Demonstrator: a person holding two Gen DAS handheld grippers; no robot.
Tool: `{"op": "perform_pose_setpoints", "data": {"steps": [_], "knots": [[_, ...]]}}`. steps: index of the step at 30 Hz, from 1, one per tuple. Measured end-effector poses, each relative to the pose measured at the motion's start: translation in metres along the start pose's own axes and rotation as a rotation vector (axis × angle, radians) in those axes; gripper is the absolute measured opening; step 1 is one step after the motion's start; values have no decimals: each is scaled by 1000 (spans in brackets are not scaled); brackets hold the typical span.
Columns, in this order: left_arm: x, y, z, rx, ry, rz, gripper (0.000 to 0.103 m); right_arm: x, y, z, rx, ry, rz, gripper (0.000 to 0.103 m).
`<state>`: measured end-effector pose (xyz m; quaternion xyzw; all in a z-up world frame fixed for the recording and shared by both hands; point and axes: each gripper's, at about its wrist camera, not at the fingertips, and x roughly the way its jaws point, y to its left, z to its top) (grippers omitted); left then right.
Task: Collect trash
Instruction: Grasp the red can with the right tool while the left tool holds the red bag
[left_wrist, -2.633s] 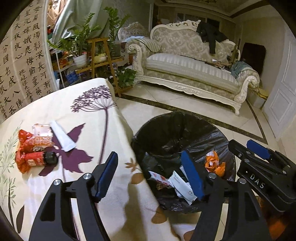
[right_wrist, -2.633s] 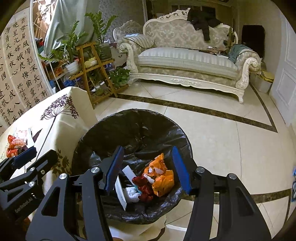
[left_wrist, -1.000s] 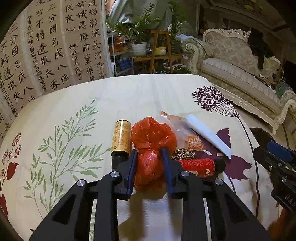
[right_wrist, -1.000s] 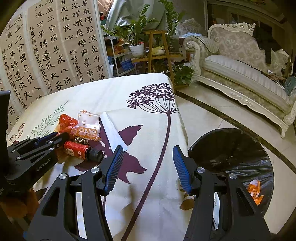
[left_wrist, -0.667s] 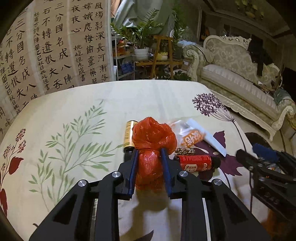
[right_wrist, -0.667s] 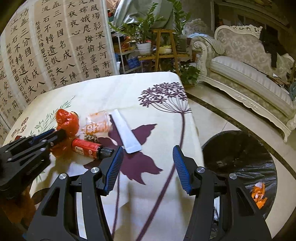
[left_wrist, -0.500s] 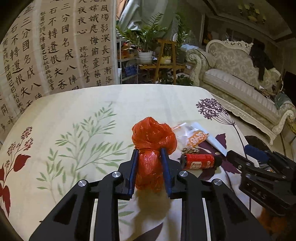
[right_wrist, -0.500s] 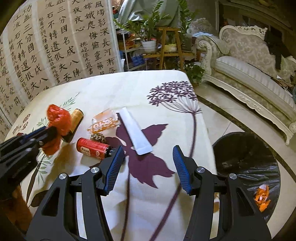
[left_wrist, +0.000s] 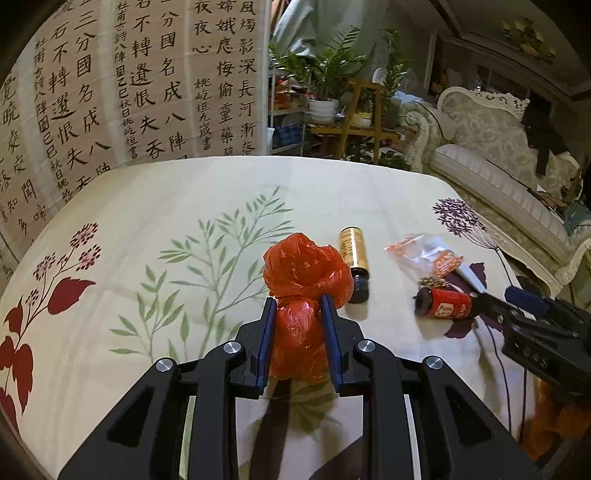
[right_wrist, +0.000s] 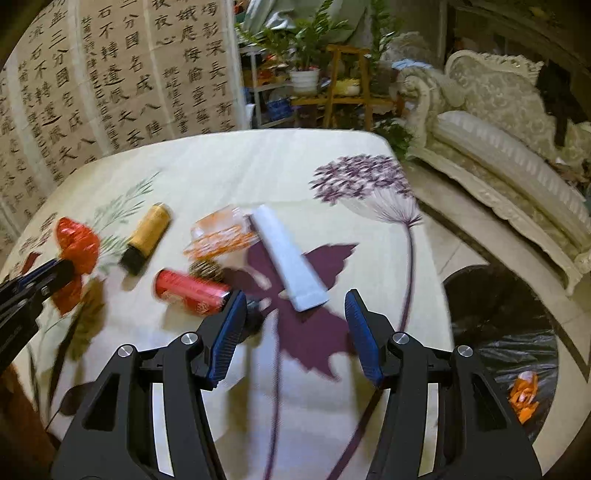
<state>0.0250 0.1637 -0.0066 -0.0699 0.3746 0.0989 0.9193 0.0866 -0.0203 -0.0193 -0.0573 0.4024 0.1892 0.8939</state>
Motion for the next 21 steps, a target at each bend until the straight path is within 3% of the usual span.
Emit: {"op": "perform_pose_setpoints", "data": {"steps": [10, 21], "knots": [[-2, 9, -7, -17, 5, 7, 26, 17, -9, 13, 9, -20, -78, 54], [-1, 10, -14, -26, 28, 1, 26, 5, 6, -7, -27, 32, -11, 54]]}}
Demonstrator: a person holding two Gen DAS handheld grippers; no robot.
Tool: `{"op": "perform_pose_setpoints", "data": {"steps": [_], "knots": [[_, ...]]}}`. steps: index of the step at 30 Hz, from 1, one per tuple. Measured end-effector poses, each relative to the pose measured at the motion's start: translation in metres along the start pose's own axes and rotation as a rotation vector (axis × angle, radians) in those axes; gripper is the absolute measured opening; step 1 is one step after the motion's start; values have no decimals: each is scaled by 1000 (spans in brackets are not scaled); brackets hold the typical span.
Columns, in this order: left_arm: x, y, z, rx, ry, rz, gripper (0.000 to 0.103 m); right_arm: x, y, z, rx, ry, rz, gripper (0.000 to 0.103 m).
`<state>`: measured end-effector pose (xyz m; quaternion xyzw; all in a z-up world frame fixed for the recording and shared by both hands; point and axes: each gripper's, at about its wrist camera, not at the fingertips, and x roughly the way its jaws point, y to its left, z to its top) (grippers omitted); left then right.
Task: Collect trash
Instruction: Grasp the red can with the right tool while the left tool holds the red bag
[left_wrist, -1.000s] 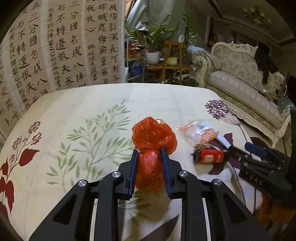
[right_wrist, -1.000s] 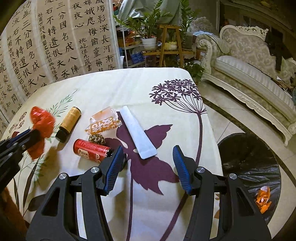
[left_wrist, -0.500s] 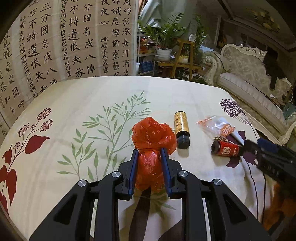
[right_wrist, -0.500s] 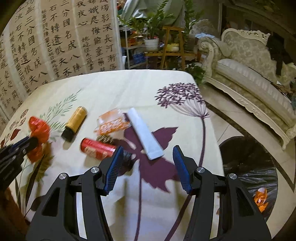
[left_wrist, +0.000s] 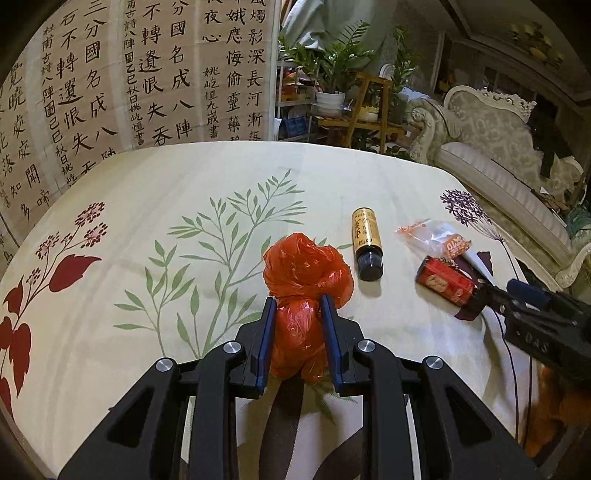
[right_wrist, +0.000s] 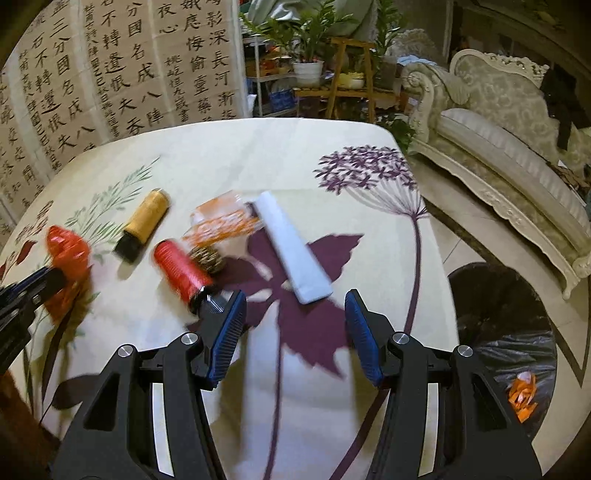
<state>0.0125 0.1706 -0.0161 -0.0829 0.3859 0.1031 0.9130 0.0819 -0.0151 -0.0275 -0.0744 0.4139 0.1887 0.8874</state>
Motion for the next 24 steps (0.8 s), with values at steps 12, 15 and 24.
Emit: {"op": "perform_pose_setpoints", "data": {"steps": [12, 15, 24], "knots": [[-2, 5, -5, -19, -1, 11, 26, -18, 20, 1, -35, -31, 73, 54], [-4, 9, -6, -29, -1, 13, 26, -17, 37, 3, -84, -31, 112, 54], [-5, 19, -7, -45, 1, 17, 26, 12, 58, 7, -128, 38, 136, 39]]}}
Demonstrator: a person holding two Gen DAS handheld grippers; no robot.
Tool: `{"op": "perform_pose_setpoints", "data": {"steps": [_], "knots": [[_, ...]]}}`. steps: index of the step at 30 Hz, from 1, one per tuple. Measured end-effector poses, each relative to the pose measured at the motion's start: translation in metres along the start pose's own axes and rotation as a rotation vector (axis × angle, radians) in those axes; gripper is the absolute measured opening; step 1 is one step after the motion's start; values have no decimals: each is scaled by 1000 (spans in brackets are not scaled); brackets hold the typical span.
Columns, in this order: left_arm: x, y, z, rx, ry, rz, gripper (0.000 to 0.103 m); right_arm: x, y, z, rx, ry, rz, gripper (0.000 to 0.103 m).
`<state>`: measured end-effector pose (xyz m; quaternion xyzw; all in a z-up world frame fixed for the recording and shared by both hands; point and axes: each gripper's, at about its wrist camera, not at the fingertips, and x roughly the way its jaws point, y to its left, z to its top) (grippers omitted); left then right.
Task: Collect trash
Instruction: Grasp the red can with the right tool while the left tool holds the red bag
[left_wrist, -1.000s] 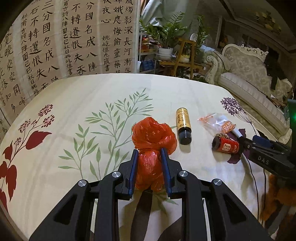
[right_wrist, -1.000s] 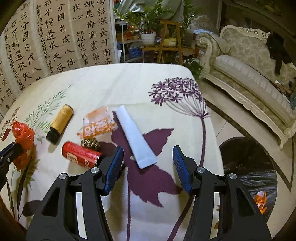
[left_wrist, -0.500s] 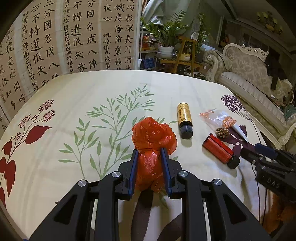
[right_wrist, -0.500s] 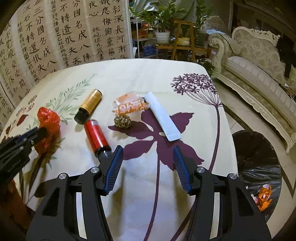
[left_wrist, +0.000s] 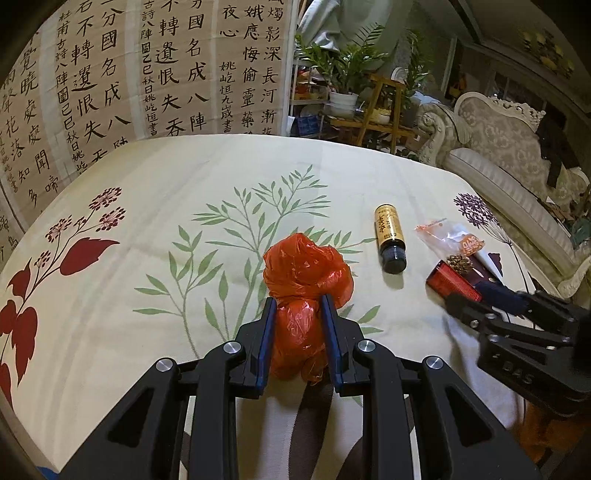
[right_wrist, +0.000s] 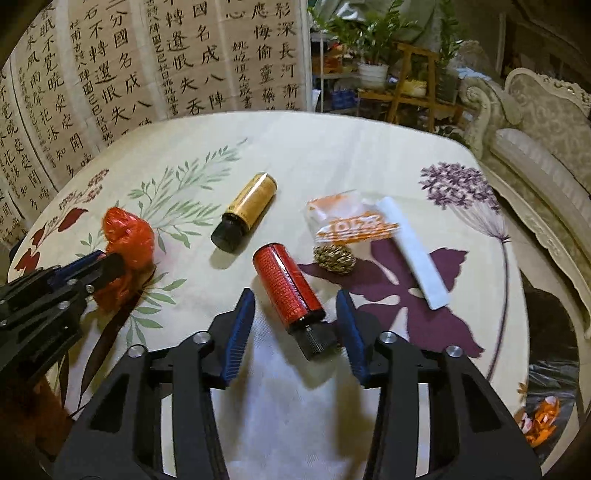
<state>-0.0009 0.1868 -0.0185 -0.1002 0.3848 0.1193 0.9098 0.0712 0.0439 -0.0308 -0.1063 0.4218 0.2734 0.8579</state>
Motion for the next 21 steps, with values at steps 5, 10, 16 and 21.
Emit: {"op": "perform_pose_setpoints", "data": {"steps": [5, 10, 16, 21], "knots": [[0, 2, 1, -4, -1, -4, 26, 2, 2, -1, -8, 2, -7, 24], [-2, 0, -1, -4, -7, -12, 26, -3, 2, -5, 2, -9, -5, 23], [-8, -2, -2, -5, -16, -20, 25, -16, -4, -13, 30, -35, -5, 23], [-16, -12, -3, 11, -29, -39, 25, -33, -17, -20, 68, -68, -22, 23]]}}
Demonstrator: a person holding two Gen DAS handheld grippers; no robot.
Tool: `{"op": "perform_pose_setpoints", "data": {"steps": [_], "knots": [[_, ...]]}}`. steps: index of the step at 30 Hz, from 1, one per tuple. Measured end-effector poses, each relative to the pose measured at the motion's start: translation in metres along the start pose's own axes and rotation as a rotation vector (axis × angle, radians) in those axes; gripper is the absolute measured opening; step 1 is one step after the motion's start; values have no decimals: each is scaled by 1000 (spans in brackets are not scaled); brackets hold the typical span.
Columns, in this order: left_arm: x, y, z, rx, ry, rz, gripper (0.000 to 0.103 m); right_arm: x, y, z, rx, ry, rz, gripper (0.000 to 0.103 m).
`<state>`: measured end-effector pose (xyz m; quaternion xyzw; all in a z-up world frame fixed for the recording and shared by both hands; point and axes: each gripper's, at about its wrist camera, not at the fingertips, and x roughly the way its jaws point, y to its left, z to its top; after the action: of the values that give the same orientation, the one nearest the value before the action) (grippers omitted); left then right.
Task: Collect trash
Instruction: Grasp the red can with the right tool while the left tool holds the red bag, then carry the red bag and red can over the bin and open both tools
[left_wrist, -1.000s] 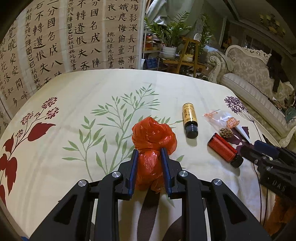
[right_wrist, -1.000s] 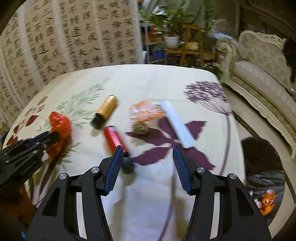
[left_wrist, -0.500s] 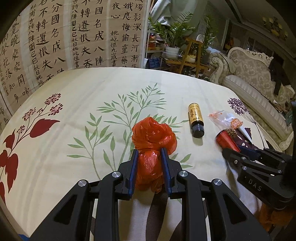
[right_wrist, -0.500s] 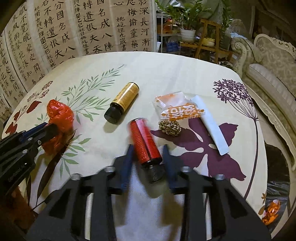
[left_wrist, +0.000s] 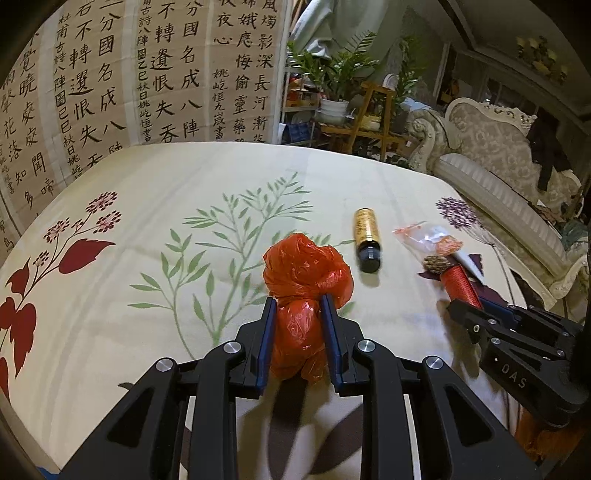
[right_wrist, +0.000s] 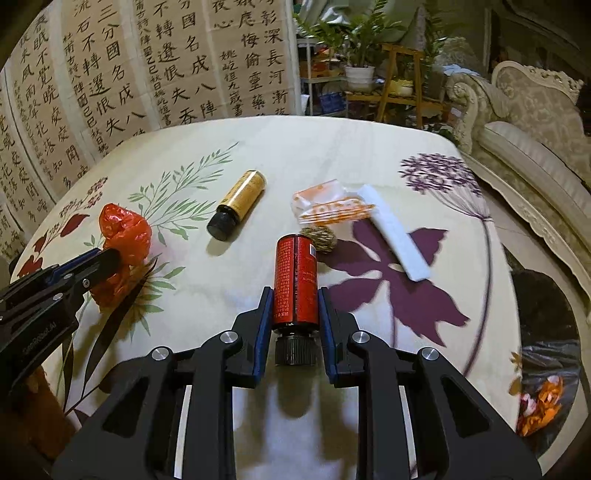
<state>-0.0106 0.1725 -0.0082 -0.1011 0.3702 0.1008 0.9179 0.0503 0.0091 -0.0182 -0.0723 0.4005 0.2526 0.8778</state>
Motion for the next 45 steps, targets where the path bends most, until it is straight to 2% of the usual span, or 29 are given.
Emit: {"op": "perform_pose_setpoints", "data": {"steps": [6, 12, 19, 26, 34, 45], "knots": [[-8, -29, -1, 35, -14, -43, 25, -24, -24, -9, 56, -41, -46, 23], [-15, -71, -6, 100, -26, -115, 25, -48, -62, -24, 123, -78, -137, 23], [-15, -142, -11, 192, -24, -236, 25, -75, -125, -46, 228, -103, -267, 23], [-8, -208, -19, 281, -15, -313, 25, -92, -184, -71, 324, -112, -378, 23], [6, -262, -30, 356, 5, -332, 25, -95, -229, -93, 409, -107, -423, 23], [27, -303, -44, 423, 52, -314, 26, -84, -253, -103, 450, -85, -414, 23]]}}
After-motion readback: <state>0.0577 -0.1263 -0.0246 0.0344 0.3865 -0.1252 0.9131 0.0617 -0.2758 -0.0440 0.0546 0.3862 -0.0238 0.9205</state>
